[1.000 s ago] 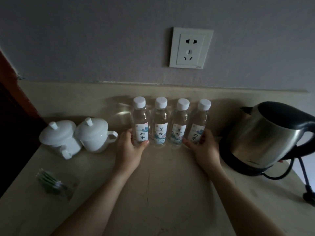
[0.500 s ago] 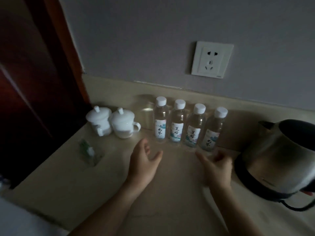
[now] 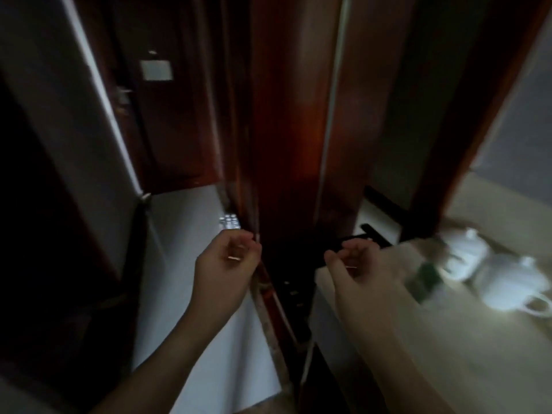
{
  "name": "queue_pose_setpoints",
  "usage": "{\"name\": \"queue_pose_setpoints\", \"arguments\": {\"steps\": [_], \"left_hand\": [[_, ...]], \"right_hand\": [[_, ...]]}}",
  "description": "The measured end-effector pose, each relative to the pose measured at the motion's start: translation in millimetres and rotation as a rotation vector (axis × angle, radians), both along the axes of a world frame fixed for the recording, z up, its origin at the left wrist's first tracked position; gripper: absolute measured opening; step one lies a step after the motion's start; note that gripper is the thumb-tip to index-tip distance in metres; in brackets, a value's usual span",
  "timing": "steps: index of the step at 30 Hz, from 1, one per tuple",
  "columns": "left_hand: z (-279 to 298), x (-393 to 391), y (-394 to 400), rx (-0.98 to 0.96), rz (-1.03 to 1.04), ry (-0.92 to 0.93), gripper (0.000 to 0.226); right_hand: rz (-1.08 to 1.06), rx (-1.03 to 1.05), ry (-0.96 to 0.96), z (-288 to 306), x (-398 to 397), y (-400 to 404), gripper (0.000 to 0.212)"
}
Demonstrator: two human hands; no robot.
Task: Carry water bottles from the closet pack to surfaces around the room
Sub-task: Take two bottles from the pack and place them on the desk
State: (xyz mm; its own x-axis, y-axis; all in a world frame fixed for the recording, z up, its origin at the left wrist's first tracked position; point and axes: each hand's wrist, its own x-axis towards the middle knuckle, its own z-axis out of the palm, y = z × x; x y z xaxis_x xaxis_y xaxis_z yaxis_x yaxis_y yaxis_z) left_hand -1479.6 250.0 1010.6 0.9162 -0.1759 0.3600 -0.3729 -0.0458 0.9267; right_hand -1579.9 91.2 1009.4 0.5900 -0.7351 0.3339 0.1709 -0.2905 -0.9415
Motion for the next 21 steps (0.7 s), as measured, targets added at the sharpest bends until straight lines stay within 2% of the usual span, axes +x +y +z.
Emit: {"name": "queue_pose_setpoints", "arguments": {"steps": [5,10,17,21], "left_hand": [[-2,83,107,-0.040,0.195,0.029,0.014],[-3,169,171,-0.078,0.233,0.036,0.020],[-13,267,197,-0.114,0.221,0.055,0.016],[-28,327,187,-0.052,0.218,0.055,0.015]], "right_hand": [[0.279,0.010,-0.011,1,115,86,0.021],[0.350,-0.020,0.001,4,210,144,0.025],[0.347,-0.016,0.041,-1,308,169,0.026],[0.355,-0.043,0.065,-7,363,162,0.025]]}}
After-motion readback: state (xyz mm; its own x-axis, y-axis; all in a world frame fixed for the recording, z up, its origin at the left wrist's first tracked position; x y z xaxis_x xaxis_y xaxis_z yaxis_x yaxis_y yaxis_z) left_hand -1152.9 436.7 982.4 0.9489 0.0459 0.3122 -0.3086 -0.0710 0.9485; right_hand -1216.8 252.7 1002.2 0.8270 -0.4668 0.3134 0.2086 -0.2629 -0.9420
